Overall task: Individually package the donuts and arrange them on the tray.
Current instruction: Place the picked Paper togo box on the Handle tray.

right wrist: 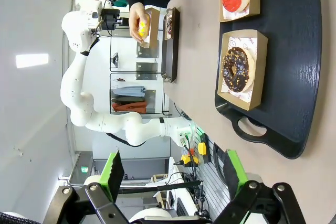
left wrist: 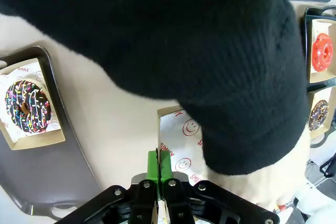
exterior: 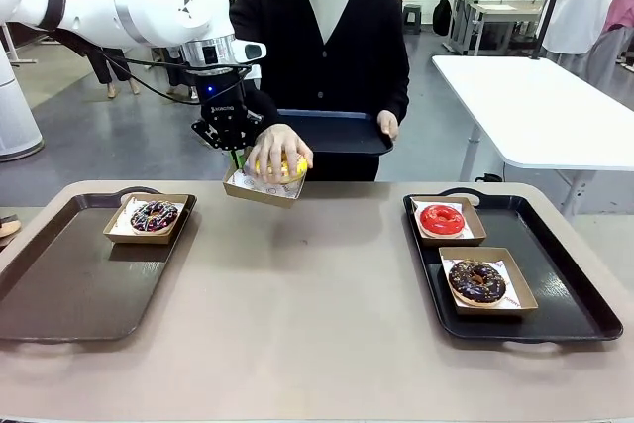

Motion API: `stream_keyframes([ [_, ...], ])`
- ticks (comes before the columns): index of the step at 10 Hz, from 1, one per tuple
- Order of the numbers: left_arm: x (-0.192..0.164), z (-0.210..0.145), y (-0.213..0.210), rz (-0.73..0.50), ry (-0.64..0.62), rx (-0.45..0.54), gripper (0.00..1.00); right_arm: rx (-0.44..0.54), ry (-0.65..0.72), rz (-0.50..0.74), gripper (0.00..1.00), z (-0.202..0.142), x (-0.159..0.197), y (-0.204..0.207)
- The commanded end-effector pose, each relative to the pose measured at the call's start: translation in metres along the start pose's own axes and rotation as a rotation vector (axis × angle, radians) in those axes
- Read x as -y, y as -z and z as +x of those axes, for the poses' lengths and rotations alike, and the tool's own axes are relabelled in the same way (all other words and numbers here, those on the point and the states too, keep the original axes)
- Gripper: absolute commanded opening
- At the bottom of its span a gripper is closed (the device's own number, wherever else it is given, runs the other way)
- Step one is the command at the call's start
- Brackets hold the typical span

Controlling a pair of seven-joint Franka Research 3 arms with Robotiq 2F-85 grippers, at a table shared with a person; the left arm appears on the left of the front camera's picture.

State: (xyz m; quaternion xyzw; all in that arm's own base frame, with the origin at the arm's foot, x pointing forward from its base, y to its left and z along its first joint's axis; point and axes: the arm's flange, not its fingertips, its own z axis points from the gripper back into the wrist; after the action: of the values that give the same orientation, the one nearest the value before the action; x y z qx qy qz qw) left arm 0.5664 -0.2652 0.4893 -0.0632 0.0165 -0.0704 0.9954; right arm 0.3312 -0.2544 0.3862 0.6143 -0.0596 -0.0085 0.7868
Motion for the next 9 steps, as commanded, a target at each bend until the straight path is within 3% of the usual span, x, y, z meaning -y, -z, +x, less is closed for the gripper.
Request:
stream_keyframes([
  [1,-0.0013,0.0006,-0.0028,-0.011,-0.001,-0.007,0.0,0.002,0.003,0.002,1.0,-0.0006,0.0008,-0.0003],
  [9,-0.0013,0.0006,-0.0028,-0.011,-0.001,-0.007,0.0,0.002,0.003,0.002,1.0,-0.0006,0.0008,-0.0003],
])
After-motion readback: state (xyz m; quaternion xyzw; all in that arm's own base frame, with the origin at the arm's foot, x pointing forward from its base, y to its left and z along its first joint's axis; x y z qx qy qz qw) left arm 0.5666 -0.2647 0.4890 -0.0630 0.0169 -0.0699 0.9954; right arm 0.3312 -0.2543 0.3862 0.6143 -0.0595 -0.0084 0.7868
